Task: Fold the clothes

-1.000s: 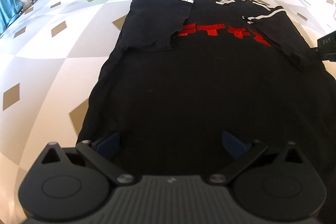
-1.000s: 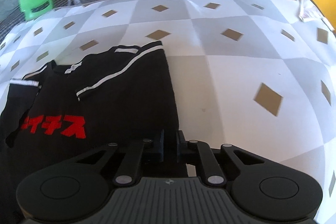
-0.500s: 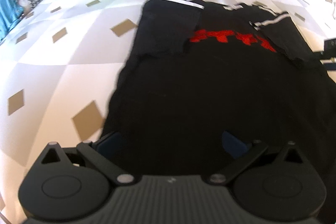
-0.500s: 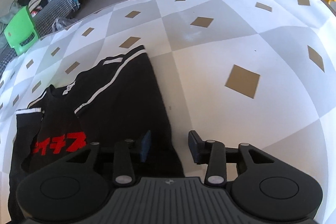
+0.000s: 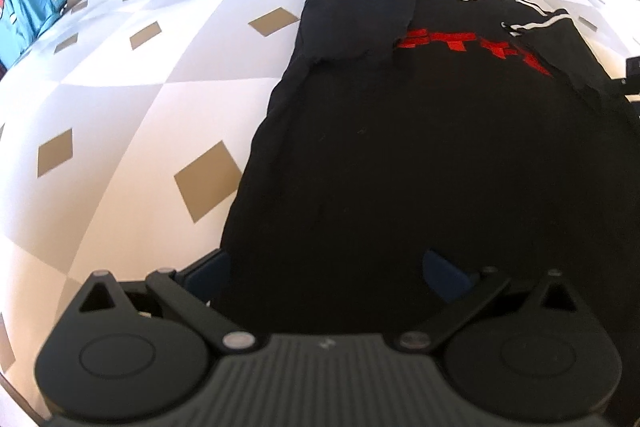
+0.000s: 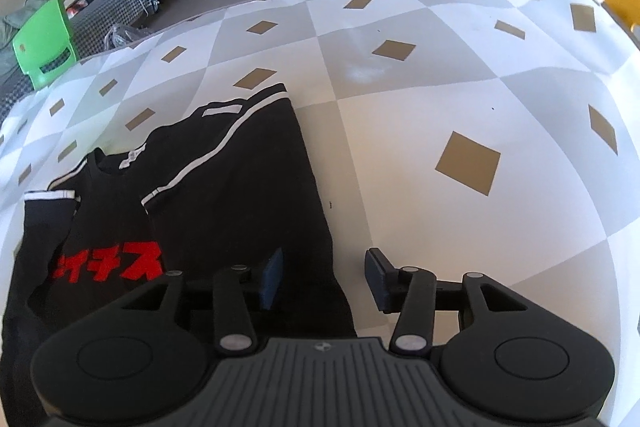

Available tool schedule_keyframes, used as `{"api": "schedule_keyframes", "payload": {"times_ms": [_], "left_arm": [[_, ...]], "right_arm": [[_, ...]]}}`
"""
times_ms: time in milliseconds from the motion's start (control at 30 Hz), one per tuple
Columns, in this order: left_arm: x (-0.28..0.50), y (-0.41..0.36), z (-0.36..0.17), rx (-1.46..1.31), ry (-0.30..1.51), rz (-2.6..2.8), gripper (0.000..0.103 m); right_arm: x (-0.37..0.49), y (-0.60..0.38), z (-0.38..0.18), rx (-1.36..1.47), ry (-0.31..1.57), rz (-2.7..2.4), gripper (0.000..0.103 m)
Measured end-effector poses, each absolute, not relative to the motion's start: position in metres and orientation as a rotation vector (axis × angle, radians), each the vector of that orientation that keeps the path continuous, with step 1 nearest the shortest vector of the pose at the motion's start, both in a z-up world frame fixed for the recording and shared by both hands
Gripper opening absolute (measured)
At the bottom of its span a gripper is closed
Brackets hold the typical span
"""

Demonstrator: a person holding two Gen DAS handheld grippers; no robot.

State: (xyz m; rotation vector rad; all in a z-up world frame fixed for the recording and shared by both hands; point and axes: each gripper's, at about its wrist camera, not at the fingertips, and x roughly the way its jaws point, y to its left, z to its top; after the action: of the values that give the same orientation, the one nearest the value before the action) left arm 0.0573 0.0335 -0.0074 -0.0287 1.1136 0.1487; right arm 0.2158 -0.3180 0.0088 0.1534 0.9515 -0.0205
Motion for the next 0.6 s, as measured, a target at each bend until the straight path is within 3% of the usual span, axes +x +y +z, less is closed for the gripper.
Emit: {"api": "schedule_keyframes", "payload": {"times_ms": [100, 167, 233, 300, 600], "left_arm": [[0.054, 0.033, -0.007, -0.053, 1.112, 0.146, 0.103], [0.054, 0.031, -0.006, -0.051, 1.113, 0.138, 0.103], [0.052, 0.032, -0.005, -0.059, 1.112, 0.134, 0.103], [0.051, 0.032, -0.004, -0.059, 1.111, 0.131, 0.103], [0.048, 0.033, -0.004, -0.057, 1.102, 0.121, 0.103]], "right_arm": [[0.215, -0.310, 0.007, 0.096, 0.943, -0.025, 0.044], [0.214, -0.306, 0.007, 0.074, 0.935, -0.021, 0.035], [0.214, -0.303, 0.007, 0.067, 0.933, -0.007, 0.019], [0.215, -0.301, 0.007, 0.064, 0.935, -0.003, 0.014], [0.214, -0.298, 0.025, 0.112, 0.906, -0.007, 0.008]]}}
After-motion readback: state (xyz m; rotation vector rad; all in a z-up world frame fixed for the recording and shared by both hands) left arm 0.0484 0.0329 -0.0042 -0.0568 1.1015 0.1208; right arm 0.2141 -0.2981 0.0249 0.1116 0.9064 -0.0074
